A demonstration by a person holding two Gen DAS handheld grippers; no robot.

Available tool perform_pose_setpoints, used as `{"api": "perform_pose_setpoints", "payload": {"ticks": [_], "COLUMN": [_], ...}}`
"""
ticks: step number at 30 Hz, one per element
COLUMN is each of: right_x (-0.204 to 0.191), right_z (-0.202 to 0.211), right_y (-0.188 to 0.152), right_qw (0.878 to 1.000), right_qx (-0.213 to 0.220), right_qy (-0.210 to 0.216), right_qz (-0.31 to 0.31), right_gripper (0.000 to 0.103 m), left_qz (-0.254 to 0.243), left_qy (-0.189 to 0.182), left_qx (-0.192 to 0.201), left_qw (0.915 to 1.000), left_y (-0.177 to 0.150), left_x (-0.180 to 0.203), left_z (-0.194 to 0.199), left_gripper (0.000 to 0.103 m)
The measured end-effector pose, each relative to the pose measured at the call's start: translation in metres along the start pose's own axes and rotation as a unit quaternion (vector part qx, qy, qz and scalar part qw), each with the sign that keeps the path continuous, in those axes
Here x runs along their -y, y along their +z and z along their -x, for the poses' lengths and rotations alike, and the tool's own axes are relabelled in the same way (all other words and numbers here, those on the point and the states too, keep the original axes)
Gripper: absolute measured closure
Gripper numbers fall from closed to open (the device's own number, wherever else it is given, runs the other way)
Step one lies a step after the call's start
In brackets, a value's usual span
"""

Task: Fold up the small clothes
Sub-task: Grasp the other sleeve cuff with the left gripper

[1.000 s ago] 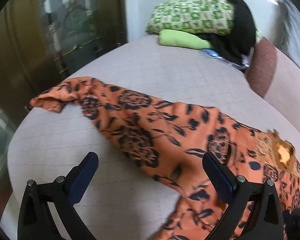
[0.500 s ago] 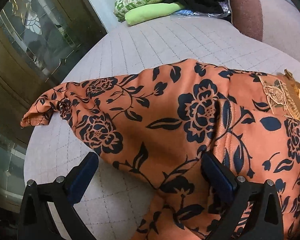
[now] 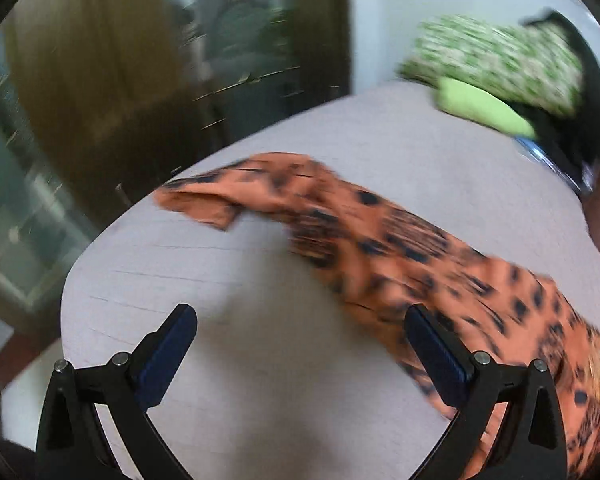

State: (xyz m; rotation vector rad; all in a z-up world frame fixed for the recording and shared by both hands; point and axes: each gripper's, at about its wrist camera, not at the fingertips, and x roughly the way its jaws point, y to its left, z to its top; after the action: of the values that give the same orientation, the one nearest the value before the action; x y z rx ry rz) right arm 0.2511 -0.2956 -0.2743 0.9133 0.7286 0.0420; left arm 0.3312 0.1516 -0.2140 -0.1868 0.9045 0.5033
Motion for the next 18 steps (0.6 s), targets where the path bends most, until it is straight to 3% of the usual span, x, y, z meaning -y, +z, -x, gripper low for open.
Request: {"api": "perform_pose_setpoints", "payload": {"ticks": [3, 11, 14, 16, 18], "right_x": [-0.004, -0.011, -0.015, -0.018, -0.021], "right_z": [-0.001, -0.002, -0.004, -0.006, -0.007], "right_y": [-0.001, -0.005, -0.006, -0.007, -0.008], "right_qw": [1.000, 1.000, 0.999, 0.999, 0.998], "right_qx": [0.005, 0.017, 0.020, 0.020, 0.020], "right_qy": [-0.005, -0.013, -0.017, -0.021, -0.027], "right_qz": [0.002, 0.021, 0.029, 0.040, 0.047], "right_gripper": [0.022, 0.015, 0.011, 0.007, 0.006], "left_qz": [0.024, 0.061, 0.075, 0.097, 0.125], "left_qy": [0.003, -0.067, -0.108, -0.111, -0.126], "left_qx": [0.004, -0.028, -0.039, -0.059, -0.084], "left_qw": [0.9997, 0.9955, 0.9906, 0.9873, 0.9805], "left_y": [0.009, 0.055, 0.078, 0.091, 0.100], "left_x": [-0.027, -0.060, -0.069, -0.074, -0.079], "left_z": [-0.010, -0.048, -0.059, -0.071, -0.089], "left_gripper": [0.000, 0.000, 0.000, 0.000, 0.008]}}
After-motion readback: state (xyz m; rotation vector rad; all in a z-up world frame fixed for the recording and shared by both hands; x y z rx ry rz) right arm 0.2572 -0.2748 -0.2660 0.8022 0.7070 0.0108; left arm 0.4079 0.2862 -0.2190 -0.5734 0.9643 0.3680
